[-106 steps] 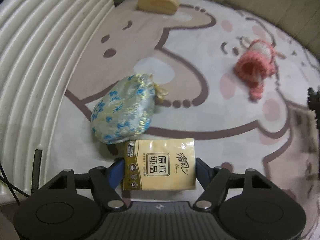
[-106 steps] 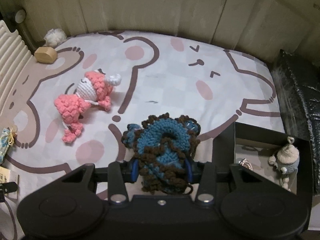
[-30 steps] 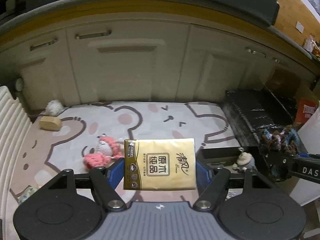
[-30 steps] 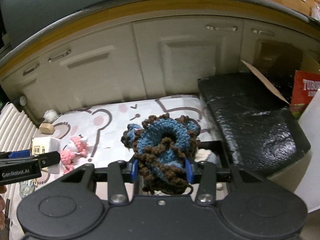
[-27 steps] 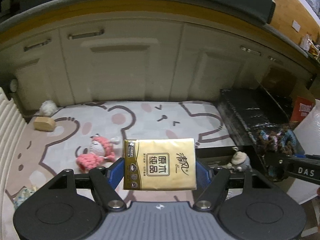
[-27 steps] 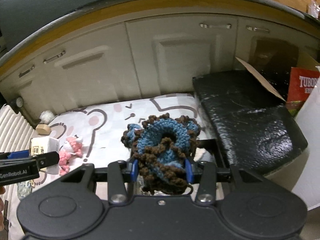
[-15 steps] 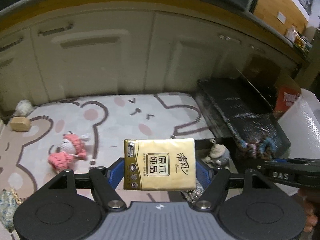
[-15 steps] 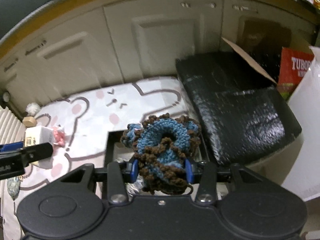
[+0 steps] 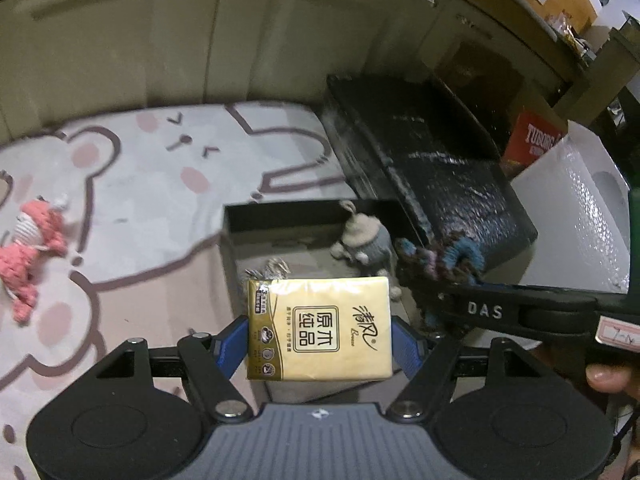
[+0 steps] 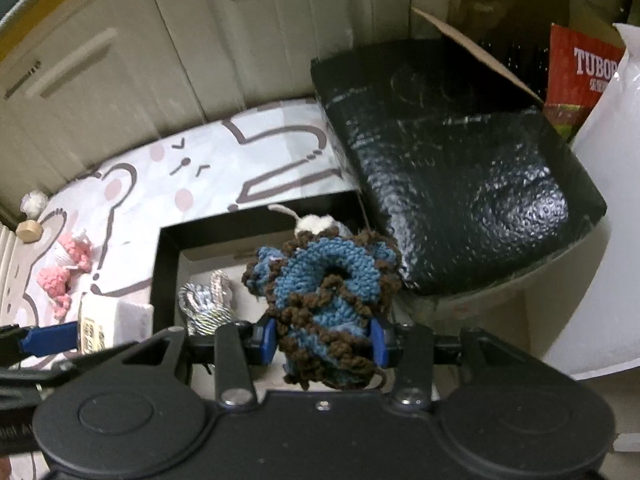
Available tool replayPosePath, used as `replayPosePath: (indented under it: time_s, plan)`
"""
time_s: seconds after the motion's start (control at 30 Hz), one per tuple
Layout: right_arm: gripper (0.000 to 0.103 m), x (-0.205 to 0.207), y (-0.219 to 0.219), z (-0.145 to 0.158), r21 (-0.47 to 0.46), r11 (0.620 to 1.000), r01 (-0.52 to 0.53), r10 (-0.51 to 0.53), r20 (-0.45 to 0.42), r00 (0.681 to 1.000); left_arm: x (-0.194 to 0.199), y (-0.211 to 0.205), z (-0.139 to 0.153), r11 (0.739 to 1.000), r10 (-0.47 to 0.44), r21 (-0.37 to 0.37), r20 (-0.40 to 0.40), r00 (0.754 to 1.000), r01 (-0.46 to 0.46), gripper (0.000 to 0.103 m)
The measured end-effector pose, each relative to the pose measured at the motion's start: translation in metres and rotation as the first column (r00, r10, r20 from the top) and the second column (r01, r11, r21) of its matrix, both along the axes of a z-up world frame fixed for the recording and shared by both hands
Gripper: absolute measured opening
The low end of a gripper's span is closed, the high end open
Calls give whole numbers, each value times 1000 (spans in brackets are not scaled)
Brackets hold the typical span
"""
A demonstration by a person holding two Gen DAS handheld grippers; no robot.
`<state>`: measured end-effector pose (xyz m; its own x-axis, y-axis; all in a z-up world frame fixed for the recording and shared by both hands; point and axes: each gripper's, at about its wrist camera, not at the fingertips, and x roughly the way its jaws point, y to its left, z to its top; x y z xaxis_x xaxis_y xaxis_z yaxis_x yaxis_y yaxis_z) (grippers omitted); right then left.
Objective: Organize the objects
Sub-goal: 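Carry the tissue pack with the left tool while the right tool carries the octopus to the black box, then open the left tool to drop the tissue pack in the box while the right tool releases the octopus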
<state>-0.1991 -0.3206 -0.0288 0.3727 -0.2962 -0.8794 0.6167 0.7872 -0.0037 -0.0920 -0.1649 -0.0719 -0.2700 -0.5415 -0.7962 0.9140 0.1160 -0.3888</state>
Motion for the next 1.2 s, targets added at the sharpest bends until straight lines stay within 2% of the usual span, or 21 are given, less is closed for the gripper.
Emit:
replayPosePath:
  time_s: [0.1,0.37,0.43,0.47,0.6,1.2]
  plan:
    - [46,-1,-5,-3,15,1000,9,-9,-1,1000,-5,-5,-8,1000,5,28,-34,999,-4,73]
    - [49,-2,-14,-6,57,998,4,-5,15,1000,-12,-9,-19,997,60,57,-57,997,-57,75]
    - [53,-3,-15,-8,77,997,8,-10,21,1000,-13,-10,-20,997,54,63,-54,997,-51,87]
    - [53,-4,-16,-8,82,997,8,-10,19,1000,-13,-9,-18,997,53,59,-51,997,-50,88]
    - [59,-5,-15,-8,92,996,4,-5,18,1000,-12,-7,-12,997,57,46,-38,998,-55,89]
    - [60,-8,-6,8,84,995,-56,53,39,998,-2,1,-7,995,86,54,10,996,-87,89]
